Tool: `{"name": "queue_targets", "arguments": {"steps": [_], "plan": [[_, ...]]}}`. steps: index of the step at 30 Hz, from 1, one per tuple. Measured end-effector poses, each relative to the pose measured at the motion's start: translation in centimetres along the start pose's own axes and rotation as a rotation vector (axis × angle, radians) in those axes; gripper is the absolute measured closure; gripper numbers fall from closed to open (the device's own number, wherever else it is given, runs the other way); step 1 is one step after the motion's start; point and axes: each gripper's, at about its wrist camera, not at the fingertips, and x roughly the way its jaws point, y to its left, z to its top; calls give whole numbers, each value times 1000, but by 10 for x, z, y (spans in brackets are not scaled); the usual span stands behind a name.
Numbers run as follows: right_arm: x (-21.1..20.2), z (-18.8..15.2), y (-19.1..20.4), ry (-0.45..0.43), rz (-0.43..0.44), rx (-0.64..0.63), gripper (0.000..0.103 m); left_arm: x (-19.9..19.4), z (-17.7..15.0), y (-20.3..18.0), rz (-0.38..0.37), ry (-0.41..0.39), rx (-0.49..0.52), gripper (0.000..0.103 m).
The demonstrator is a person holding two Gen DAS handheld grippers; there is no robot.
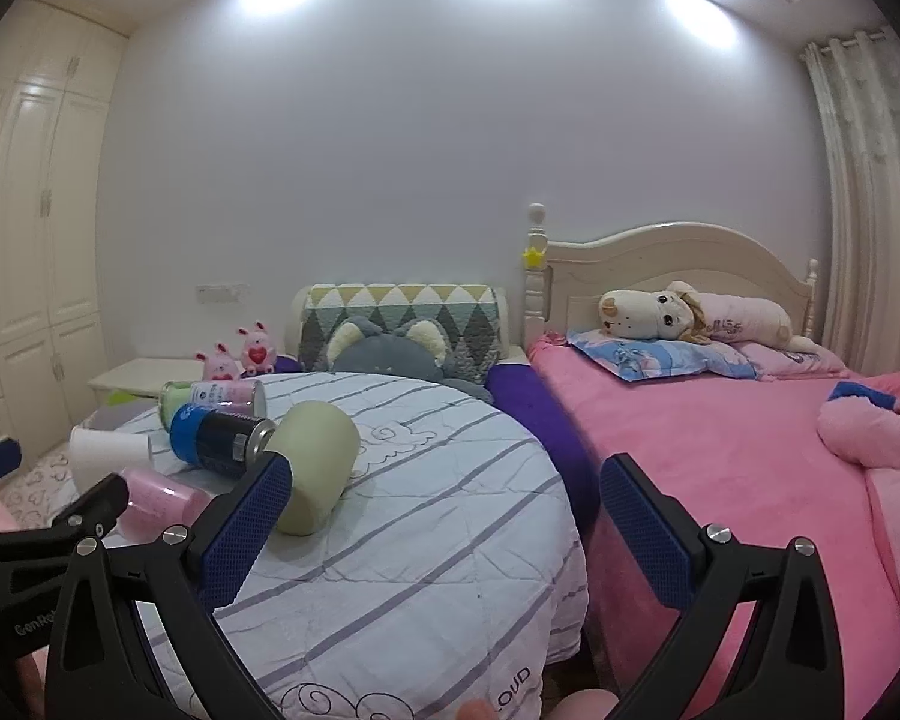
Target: Flip cup upright
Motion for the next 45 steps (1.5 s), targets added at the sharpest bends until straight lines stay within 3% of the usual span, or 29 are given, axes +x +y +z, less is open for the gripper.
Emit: {"name": "queue_targets", "arguments": {"steps": [9,16,40,45], "plan": [[3,0,4,27,11,-35,0,3,1,2,9,11,-12,3],[4,0,5,35,12,-38,0,8,0,3,-2,37,-19,10],[8,1,12,69,2,-74,0,11,-4,11,-4,38,-22,10],[19,2,18,113,73,-59,0,21,-4,21,-9,68,-36,10]]}}
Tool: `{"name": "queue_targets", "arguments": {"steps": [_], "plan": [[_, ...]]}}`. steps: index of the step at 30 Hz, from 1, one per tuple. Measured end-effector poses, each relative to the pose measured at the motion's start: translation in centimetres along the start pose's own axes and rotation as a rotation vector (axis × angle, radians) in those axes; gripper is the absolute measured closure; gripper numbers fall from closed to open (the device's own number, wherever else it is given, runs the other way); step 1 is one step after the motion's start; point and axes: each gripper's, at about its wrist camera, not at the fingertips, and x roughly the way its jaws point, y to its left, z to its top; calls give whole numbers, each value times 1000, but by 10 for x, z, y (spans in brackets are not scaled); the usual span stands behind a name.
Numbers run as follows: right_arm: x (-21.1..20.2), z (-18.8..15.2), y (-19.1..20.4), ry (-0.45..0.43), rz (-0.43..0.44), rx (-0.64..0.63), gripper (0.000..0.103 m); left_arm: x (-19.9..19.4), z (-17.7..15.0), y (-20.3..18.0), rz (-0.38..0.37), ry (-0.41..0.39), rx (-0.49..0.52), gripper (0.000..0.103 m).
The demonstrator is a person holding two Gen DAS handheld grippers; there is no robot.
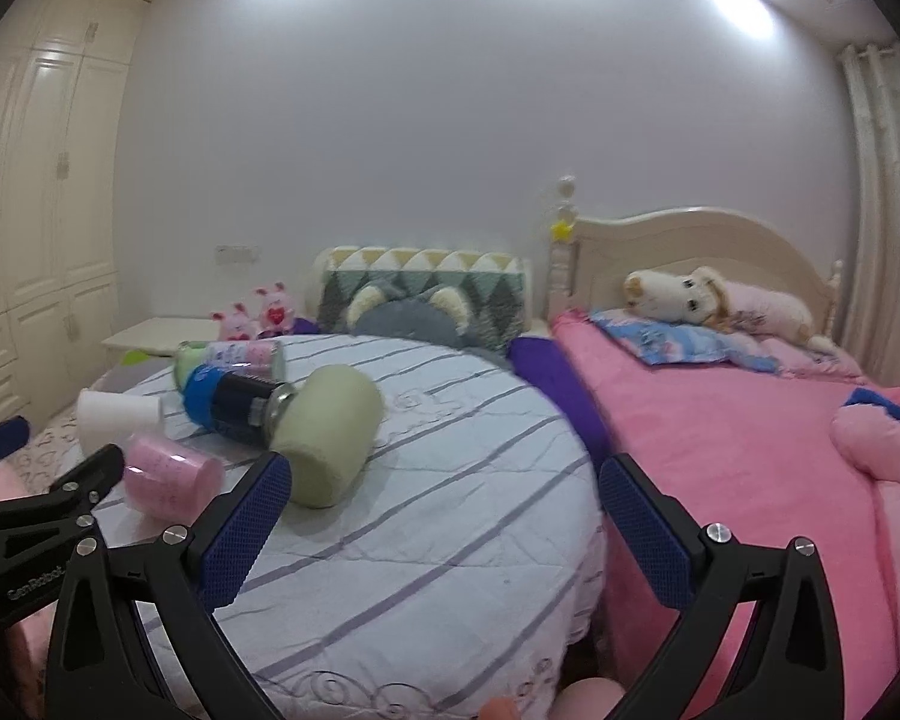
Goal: Flip cup upright
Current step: 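Reach the right gripper to the blue CoolTowel cup and close on it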
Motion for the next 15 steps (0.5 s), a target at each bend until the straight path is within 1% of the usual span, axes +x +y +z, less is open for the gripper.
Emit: {"name": "queue_targets", "arguments": {"steps": [4,7,9,10,14,15], "plan": [[12,3,8,31,51,8,0,10,0,13,13,32,-27,10],[24,7,15,57,83,1,0,18,0,24,2,61,-44,10],[32,9,20,73,106,-5,0,22,-1,34,-4,77,-72,10],[36,11,23,82,123,-14,0,24,-1,37,6,81,-77,10],[55,21,37,122,182,-81,0,28,2,48,90,96,-68,10],[61,27,43,132,213,-116,0,30,3,52,101,103,-68,10]]}}
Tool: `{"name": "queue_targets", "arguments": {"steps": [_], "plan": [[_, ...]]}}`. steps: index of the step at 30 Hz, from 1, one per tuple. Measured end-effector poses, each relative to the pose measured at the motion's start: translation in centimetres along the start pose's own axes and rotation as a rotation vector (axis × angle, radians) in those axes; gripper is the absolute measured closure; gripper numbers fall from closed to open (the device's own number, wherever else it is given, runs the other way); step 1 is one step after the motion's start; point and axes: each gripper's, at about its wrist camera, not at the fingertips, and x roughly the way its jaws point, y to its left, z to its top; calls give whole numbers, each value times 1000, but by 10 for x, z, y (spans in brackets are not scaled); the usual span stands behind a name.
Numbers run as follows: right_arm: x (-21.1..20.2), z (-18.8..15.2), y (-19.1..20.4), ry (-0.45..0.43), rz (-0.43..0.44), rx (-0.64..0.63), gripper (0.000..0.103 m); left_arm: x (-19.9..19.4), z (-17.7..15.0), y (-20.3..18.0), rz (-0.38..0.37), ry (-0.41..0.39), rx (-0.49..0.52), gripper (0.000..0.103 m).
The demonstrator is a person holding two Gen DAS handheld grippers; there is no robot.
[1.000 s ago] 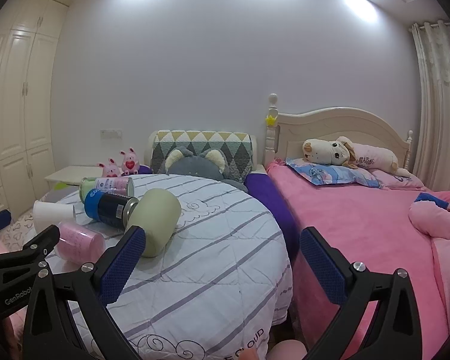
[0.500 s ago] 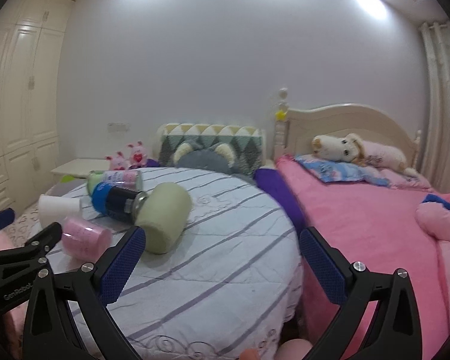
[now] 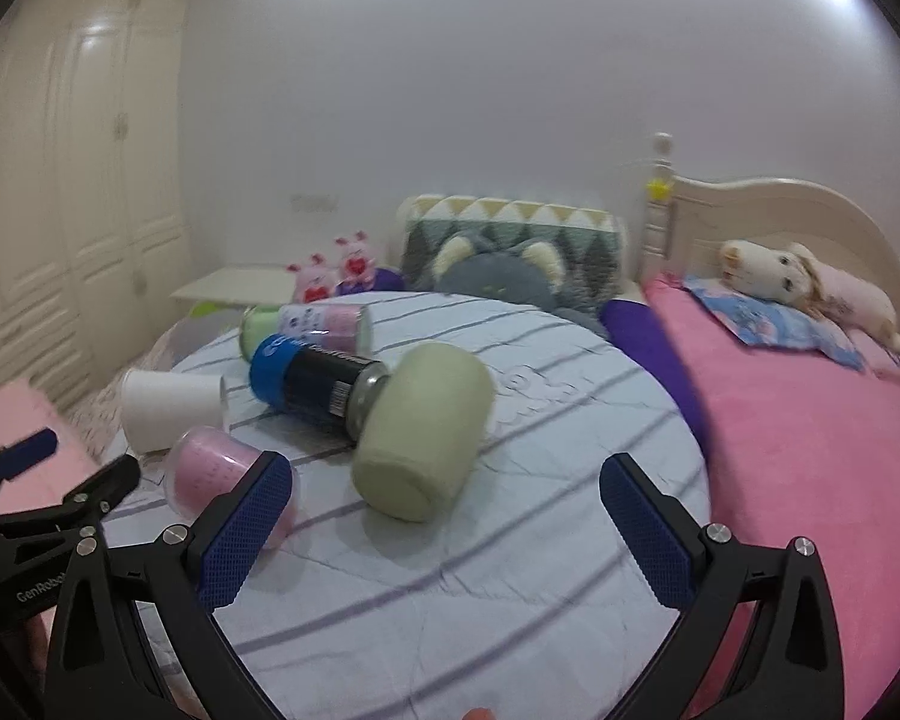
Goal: Flip cup upright
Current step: 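Reach the right gripper to the blue CoolTowel cup and close on it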
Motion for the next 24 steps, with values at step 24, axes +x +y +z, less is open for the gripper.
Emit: {"name": "queue_targets", "arguments": {"steps": [24], "plan": [[140,70,91,464,472,-877,0,30,9,35,257,241,-216,10]]}}
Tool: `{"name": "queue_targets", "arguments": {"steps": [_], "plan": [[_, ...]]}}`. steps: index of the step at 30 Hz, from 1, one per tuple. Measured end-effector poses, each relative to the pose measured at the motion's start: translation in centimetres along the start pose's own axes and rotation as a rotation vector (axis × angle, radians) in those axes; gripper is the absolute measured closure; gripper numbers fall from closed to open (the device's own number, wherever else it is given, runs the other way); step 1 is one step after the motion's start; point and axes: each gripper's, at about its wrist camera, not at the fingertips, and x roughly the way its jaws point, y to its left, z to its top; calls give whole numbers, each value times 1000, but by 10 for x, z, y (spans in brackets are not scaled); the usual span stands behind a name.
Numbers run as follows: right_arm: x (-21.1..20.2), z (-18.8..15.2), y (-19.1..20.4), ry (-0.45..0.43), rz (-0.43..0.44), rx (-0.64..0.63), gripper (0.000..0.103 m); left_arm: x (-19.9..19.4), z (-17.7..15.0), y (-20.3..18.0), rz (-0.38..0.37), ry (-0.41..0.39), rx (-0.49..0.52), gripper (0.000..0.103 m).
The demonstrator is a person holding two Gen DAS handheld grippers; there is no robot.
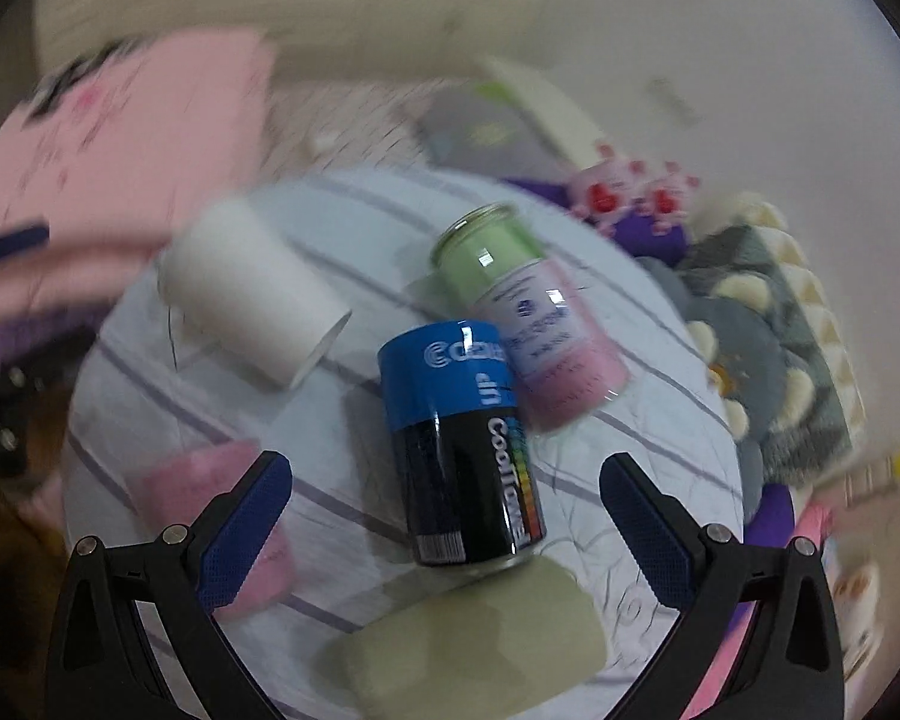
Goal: Flip cup upright
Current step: 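Reach the right gripper to the blue CoolTowel cup and close on it, then lift the blue cup with the right gripper off the table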
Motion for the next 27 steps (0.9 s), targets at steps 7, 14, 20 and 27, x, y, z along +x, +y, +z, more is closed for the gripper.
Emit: {"name": "queue_targets", "arguments": {"steps": [7,14,20,27], "plan": [[38,15,-13,157,150,-78,0,15,3,4,6,69,-125,10],[70,11,-14,248,206,-131,6,50,1,5,52,192,-179,10],[75,6,-20,247,271,-76,26,68,-2,4,57,257,-191,10],[55,1,-14,235,230,-105,35,71,-1,7,57,270,-197,10]]}}
